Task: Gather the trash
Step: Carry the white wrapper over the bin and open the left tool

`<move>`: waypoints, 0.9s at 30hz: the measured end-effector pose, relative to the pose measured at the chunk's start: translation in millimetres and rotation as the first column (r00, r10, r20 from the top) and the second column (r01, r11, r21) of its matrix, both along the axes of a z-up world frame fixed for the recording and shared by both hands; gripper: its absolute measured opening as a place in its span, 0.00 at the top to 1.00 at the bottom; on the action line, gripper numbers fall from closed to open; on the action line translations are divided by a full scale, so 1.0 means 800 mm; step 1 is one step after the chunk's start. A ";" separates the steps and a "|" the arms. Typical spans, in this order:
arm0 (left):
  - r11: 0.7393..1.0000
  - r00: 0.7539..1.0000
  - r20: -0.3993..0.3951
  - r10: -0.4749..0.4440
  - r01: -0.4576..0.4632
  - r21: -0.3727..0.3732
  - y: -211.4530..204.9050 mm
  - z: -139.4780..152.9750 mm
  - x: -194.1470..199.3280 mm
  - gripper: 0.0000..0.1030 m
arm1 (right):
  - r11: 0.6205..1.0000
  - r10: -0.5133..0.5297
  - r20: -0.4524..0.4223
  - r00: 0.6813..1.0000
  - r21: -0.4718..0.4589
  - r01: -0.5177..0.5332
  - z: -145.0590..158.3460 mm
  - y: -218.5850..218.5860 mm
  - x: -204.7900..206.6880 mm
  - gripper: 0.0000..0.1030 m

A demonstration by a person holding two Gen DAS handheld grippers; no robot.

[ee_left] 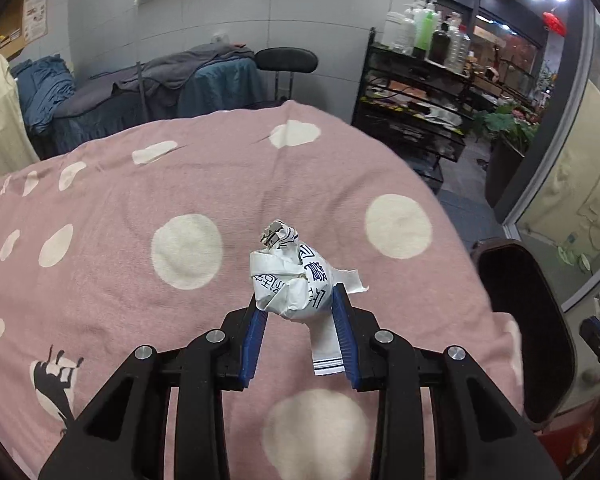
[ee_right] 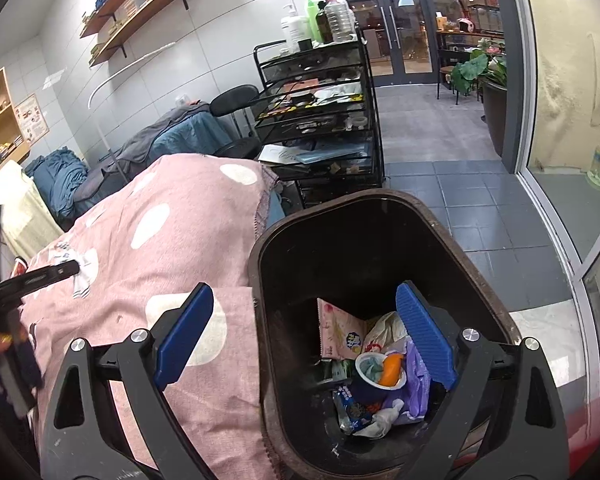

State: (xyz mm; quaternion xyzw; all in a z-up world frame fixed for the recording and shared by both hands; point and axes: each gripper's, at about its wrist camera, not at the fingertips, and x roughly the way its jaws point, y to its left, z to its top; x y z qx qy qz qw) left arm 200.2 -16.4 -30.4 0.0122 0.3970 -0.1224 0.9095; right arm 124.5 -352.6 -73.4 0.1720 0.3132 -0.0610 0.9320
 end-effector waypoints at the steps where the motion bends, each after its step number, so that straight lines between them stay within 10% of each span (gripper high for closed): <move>1: 1.000 1.000 0.006 -0.024 0.024 -0.011 -0.011 0.003 -0.009 0.68 | 1.000 -0.006 0.002 1.000 0.000 0.006 0.000 -0.003 -0.002 0.11; 27: 0.900 0.904 -0.013 -0.428 0.428 0.077 -0.258 -0.022 -0.084 0.60 | 0.976 -0.218 0.010 0.976 -0.010 0.218 0.006 -0.103 -0.031 0.11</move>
